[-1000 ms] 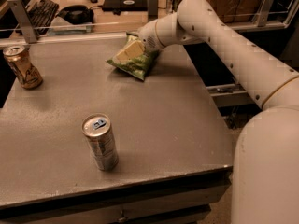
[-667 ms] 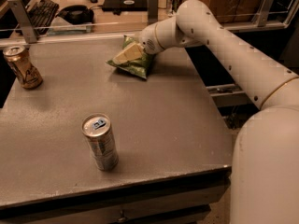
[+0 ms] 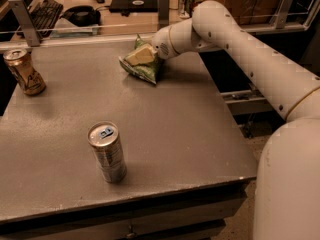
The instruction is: Move green jalapeno chip bag near redbull can
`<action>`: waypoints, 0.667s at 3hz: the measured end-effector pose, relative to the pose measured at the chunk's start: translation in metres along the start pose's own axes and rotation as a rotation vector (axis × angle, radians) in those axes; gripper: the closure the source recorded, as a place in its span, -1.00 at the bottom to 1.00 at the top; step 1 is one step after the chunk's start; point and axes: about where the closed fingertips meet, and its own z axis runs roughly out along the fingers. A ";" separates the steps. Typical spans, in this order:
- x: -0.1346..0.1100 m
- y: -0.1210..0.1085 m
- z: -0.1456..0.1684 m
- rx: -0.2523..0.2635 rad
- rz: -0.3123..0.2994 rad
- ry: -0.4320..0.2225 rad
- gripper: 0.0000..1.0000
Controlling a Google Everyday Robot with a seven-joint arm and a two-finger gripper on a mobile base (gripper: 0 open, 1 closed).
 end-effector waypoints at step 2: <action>-0.050 0.003 -0.055 0.041 -0.137 -0.046 1.00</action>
Offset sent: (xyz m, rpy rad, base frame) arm -0.0288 -0.0373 0.1382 -0.0345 -0.2946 0.0626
